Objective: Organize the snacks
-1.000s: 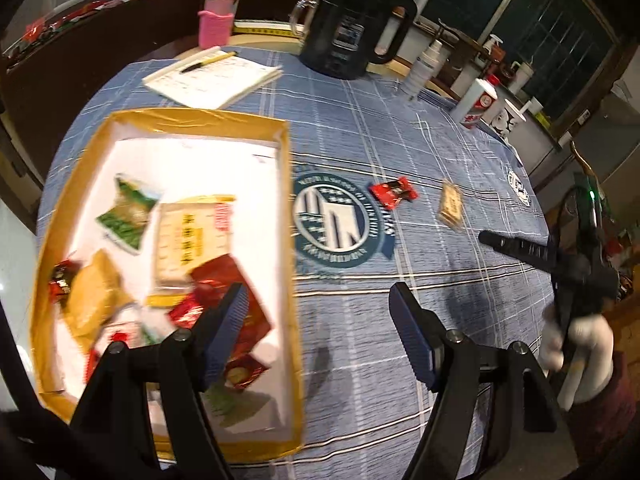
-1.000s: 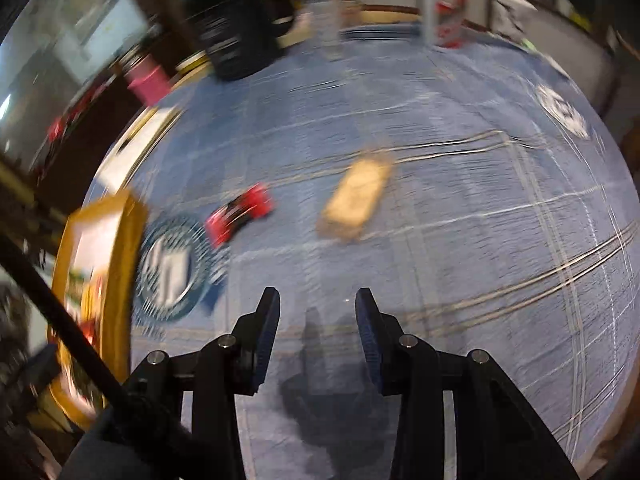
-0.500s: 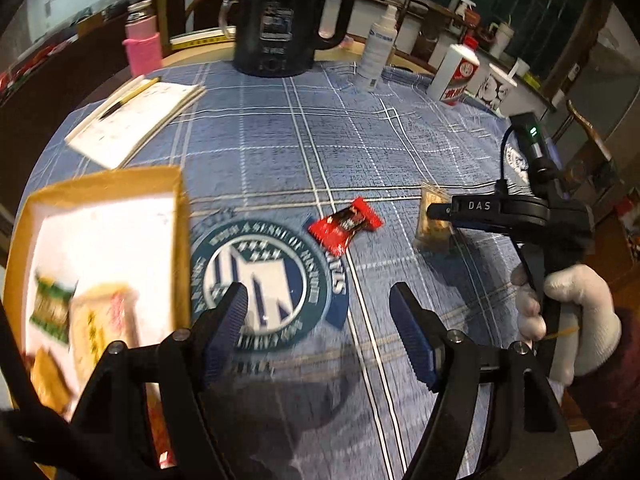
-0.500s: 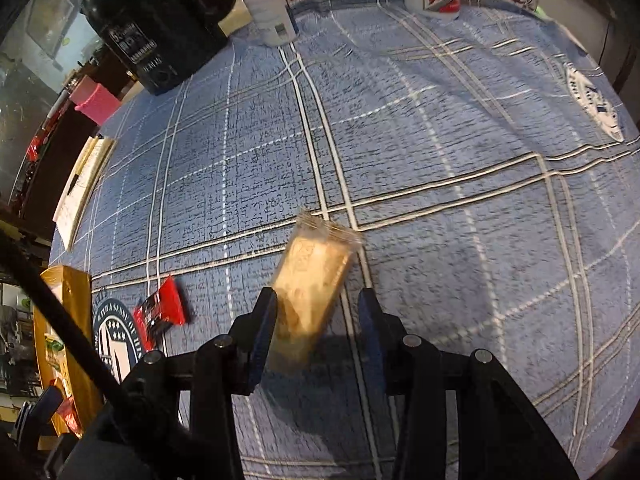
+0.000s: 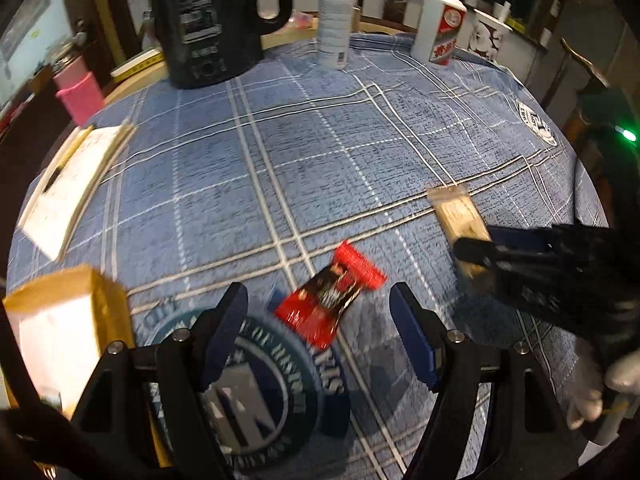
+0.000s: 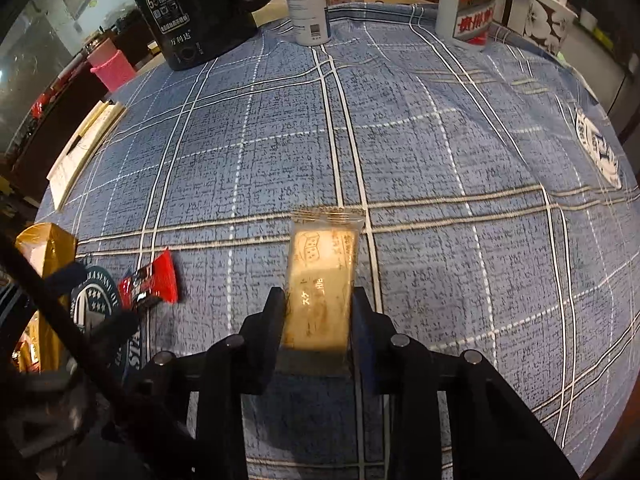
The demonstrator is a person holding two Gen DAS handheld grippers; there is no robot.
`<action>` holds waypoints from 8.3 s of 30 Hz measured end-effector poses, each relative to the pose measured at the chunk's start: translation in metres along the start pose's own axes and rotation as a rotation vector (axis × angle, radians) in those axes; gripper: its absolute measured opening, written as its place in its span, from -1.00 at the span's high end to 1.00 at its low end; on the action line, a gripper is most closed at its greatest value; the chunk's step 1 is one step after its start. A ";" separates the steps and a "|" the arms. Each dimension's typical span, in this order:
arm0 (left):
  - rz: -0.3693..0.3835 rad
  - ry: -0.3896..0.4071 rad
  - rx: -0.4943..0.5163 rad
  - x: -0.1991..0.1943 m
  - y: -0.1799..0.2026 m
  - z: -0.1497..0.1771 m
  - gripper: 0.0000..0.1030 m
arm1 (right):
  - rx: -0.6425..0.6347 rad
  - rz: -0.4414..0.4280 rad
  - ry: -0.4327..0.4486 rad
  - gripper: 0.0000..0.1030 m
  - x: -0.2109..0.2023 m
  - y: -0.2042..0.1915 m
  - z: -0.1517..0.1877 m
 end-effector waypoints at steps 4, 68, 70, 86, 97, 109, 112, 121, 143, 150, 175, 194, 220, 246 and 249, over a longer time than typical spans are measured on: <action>0.042 -0.046 0.016 0.019 -0.002 -0.005 -0.44 | 0.014 -0.043 -0.001 0.66 -0.007 0.010 0.002; 0.006 0.060 -0.519 -0.098 -0.257 0.124 0.45 | -0.366 -0.243 0.008 0.36 -0.023 -0.300 0.036; 0.013 0.049 -0.522 -0.096 -0.262 0.126 0.44 | -0.371 -0.223 -0.002 0.36 -0.014 -0.305 0.037; -0.008 0.193 -0.496 -0.149 -0.260 0.131 -0.18 | -0.325 -0.168 0.071 0.17 -0.029 -0.305 0.037; -0.362 0.465 -0.444 -0.246 -0.193 0.173 -0.63 | -0.368 -0.183 0.113 0.12 -0.077 -0.278 0.094; -0.623 0.614 -0.518 -0.344 -0.085 0.201 -0.79 | -0.514 -0.225 0.173 0.11 -0.143 -0.215 0.152; -0.589 0.564 -0.567 -0.343 -0.069 0.209 -0.79 | -0.581 -0.180 0.242 -0.01 -0.168 -0.189 0.155; -0.550 0.521 -0.662 -0.338 -0.036 0.224 -0.79 | -0.577 -0.180 0.361 -0.16 -0.207 -0.169 0.146; -0.515 0.278 -0.668 -0.283 -0.072 0.244 -0.79 | -0.611 -0.164 0.251 -0.20 -0.176 -0.239 0.195; -0.477 0.245 -0.652 -0.272 -0.098 0.242 -0.79 | -0.596 -0.137 0.230 -0.21 -0.166 -0.259 0.195; -0.355 0.121 -0.612 -0.223 -0.163 0.226 -0.79 | -0.521 -0.063 0.154 -0.23 -0.127 -0.293 0.170; -0.328 0.091 -0.613 -0.209 -0.180 0.225 -0.80 | -0.526 -0.045 0.129 -0.23 -0.114 -0.306 0.165; -0.324 0.090 -0.610 -0.209 -0.178 0.227 -0.79 | -0.521 -0.039 0.132 -0.25 -0.114 -0.306 0.168; -0.313 0.077 -0.611 -0.203 -0.180 0.225 -0.79 | -0.517 -0.032 0.128 -0.26 -0.109 -0.304 0.162; -0.309 0.073 -0.609 -0.200 -0.182 0.224 -0.79 | -0.516 -0.032 0.126 -0.26 -0.107 -0.304 0.160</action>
Point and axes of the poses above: each gripper's, at about its wrist camera, not at the fingertips, and x roughly the way its jaws point, y to its right, z to its underside, the point moved 1 cm from there along x, roughly the way its jaws point, and after that the axes turned 3 degrees about -x, right-handed, at the moved point
